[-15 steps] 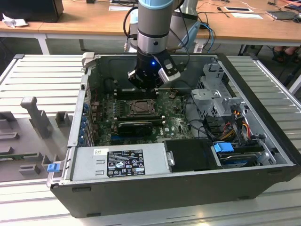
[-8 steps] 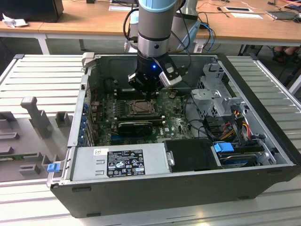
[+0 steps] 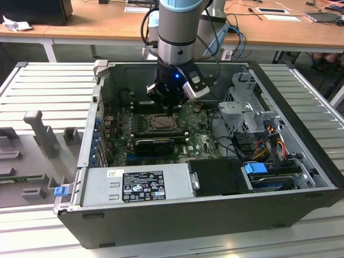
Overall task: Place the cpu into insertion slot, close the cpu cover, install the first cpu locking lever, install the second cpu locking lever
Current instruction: 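Install the second cpu locking lever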
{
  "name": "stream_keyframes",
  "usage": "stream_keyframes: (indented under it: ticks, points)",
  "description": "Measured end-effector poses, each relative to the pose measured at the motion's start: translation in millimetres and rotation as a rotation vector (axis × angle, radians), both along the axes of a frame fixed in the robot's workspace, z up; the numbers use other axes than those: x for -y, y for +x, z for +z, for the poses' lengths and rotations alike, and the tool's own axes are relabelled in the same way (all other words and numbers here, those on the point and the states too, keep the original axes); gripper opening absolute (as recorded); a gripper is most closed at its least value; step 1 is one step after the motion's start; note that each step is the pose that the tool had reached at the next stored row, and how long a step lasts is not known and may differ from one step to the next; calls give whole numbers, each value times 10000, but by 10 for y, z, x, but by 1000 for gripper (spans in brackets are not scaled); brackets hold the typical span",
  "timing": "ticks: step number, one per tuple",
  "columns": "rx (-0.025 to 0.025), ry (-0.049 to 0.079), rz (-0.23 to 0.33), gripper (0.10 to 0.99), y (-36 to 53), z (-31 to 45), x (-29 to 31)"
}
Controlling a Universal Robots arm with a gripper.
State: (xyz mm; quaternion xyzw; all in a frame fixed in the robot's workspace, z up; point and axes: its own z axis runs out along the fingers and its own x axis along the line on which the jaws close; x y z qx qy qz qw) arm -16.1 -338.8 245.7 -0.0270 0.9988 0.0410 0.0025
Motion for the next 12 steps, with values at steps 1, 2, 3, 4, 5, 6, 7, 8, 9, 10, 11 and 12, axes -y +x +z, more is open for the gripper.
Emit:
stream_keyframes:
  ticks: [1,2,3,4,5,6,7,8,9,10,11,12]
  points:
    - [0,3,0,106,0,16,10]
    - [1,3,-2,106,-1,18,25]
    - [0,2,-2,106,-2,18,40]
    - [1,3,-2,106,-4,18,66]
    - [1,3,-1,106,-4,17,82]
    - [0,1,-2,106,-5,17,112]
    - [0,2,-1,106,-5,15,126]
    - [0,3,-1,106,-5,13,148]
    - [0,3,-1,106,-5,11,162]
    - [0,2,-2,106,-5,10,173]
    - [0,2,-2,106,-5,8,185]
    - [0,2,-2,106,-5,7,193]
